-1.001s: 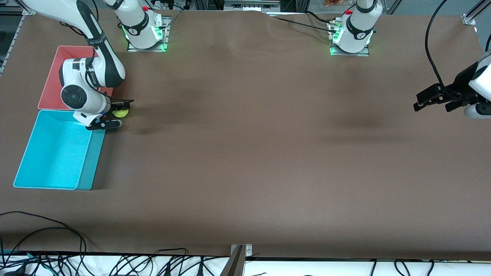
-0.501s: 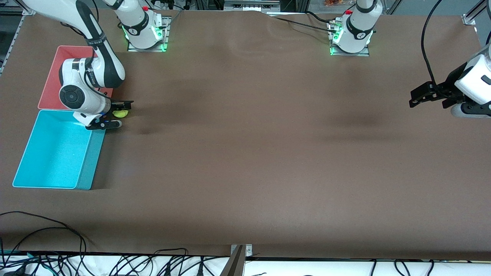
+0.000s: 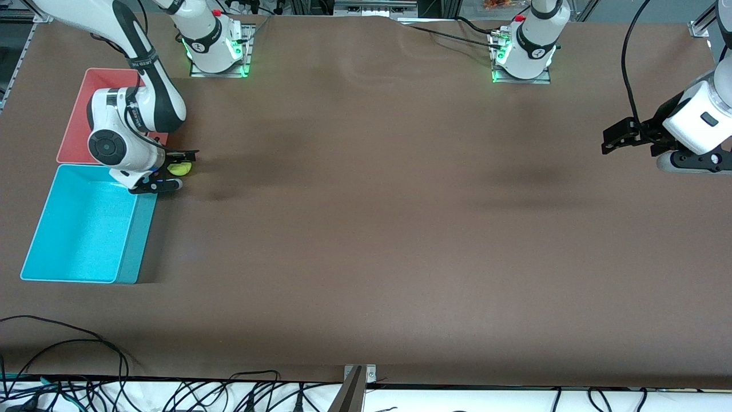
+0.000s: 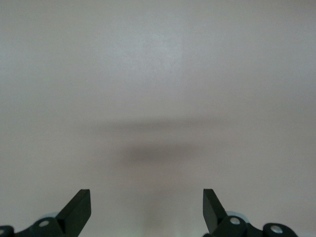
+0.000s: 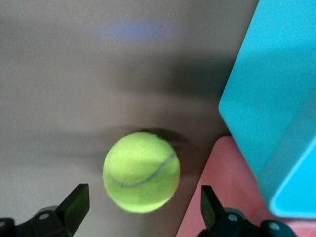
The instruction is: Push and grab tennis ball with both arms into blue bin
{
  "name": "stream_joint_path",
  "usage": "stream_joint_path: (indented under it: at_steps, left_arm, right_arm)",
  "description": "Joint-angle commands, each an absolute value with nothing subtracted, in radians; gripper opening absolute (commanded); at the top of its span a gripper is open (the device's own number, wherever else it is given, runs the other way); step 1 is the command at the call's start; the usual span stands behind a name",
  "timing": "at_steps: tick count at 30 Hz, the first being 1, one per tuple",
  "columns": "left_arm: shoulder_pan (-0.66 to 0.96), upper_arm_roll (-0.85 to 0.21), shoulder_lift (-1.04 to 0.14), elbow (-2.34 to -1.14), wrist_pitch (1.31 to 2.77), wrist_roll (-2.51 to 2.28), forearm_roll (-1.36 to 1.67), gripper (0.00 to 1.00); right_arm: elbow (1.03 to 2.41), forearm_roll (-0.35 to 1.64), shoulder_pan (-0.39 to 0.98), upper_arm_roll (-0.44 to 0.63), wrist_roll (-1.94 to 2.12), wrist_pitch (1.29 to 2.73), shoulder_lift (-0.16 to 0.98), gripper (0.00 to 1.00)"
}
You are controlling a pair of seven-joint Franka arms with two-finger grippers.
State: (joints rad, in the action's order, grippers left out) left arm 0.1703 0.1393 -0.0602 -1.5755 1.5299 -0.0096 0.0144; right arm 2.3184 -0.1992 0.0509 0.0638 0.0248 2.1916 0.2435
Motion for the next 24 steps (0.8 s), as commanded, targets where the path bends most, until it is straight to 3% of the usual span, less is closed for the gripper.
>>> stream_joint_path:
  at_steps: [1, 24]
  left_arm:
    - [0.173, 0.137, -0.044, -1.586, 1.522, 0.005, -0.017, 1.00]
    - [0.170, 0.137, -0.046, -1.586, 1.522, 0.003, -0.017, 1.00]
  right_arm:
    - [2.240, -0.175, 0.048, 0.034, 0.049, 2.076, 0.249, 1.00]
    - [2.246, -0.190, 0.048, 0.038, 0.054, 2.169, 0.333, 1.00]
